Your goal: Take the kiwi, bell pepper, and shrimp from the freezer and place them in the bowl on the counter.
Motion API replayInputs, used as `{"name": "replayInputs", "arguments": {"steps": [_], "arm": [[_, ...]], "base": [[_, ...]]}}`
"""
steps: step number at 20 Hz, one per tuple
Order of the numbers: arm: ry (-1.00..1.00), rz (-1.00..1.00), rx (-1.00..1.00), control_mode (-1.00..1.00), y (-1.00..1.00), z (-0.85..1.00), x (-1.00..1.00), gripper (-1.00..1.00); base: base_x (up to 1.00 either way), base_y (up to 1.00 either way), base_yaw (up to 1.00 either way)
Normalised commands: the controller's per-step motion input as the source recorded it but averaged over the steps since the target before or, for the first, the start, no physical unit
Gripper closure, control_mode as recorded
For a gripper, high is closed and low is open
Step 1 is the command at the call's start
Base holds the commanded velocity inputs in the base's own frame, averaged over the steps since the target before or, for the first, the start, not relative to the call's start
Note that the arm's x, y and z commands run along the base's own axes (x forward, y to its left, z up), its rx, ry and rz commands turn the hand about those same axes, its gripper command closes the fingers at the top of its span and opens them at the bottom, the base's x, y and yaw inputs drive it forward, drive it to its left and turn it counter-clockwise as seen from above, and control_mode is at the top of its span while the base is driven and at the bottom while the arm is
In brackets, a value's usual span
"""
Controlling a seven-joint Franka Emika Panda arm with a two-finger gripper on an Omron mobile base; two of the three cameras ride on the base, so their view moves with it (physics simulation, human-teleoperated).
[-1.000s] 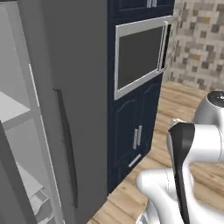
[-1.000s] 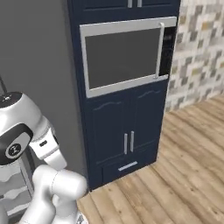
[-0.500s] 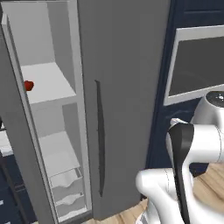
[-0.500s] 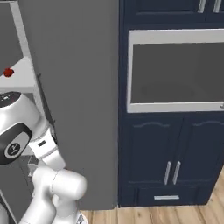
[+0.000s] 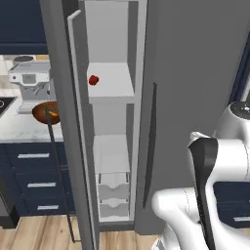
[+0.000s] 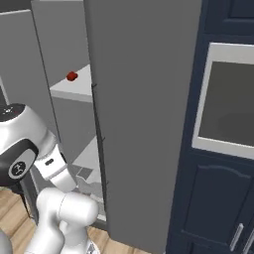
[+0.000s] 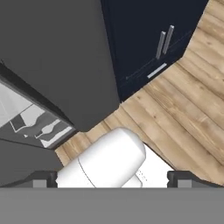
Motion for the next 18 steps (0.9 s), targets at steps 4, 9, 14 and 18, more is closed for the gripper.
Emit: {"name": "replayInputs", "arguments": {"steps": [4,9,14,18], "arm": [[0.00,0.00,0.00,1.00,0.00,0.00,0.00,-1.00],[0.00,0.00,0.00,1.00,0.00,0.00,0.00,-1.00],[0.00,0.00,0.00,1.00,0.00,0.00,0.00,-1.00],[0.00,0.00,0.00,1.00,0.00,0.00,0.00,-1.00]], "base": [[0.00,0.00,0.09],[-0.02,0.08,0.36],[0.15,0.01,0.21],[0.36,0.29,0.00]]}}
